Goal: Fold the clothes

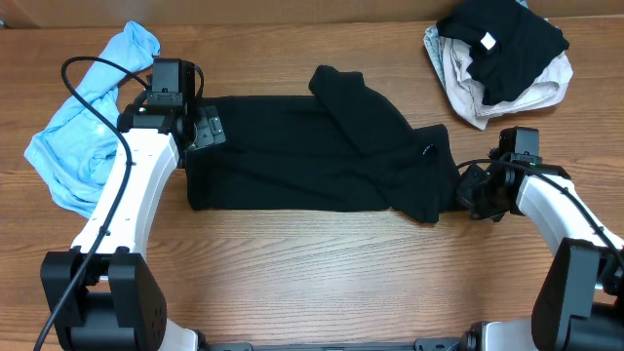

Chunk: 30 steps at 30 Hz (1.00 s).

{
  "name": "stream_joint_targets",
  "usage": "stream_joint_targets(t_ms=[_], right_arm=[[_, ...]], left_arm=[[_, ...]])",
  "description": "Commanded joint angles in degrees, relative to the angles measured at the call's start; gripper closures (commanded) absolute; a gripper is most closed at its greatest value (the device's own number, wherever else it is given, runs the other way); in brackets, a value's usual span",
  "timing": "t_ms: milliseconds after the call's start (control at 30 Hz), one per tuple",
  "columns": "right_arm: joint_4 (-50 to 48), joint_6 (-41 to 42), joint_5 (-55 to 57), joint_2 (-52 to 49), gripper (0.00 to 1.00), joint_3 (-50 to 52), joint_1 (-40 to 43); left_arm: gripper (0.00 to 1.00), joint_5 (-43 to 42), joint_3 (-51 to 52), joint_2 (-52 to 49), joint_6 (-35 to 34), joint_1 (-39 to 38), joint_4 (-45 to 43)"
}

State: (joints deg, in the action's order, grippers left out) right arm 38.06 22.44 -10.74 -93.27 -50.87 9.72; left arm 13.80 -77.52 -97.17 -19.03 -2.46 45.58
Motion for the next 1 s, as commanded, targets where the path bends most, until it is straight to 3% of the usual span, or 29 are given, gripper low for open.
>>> stream_joint_targets(t_ms=[0, 333, 567, 733, 967], right_arm=[[-2.0, 0.6, -5.6, 0.6, 0.86, 0.4, -0.3], [-5.8, 5.1, -4.7, -0.4, 0.87, 3.8, -1.4], [-6.0, 8.1, 2.3, -0.5, 0.87, 5.5, -1.2], [-2.8, 10.8, 8.6, -0.6, 0.82, 5.5, 1.1], [-1.2, 10.6, 9.2, -0.7, 0.82, 5.5, 6.6]], left_arm=[[0.0, 0.2, -1.0, 0.3, 1.3, 0.3, 0.0], [0.0, 0.1, -1.0, 0.3, 1.3, 0.3, 0.9], [0.0, 0.2, -1.0, 0.0, 1.3, 0.3, 0.9], [0.0, 0.2, -1.0, -0.2, 1.3, 0.3, 1.2], [0.0, 1.9, -1.0, -1.4, 2.0, 0.3, 3.0]])
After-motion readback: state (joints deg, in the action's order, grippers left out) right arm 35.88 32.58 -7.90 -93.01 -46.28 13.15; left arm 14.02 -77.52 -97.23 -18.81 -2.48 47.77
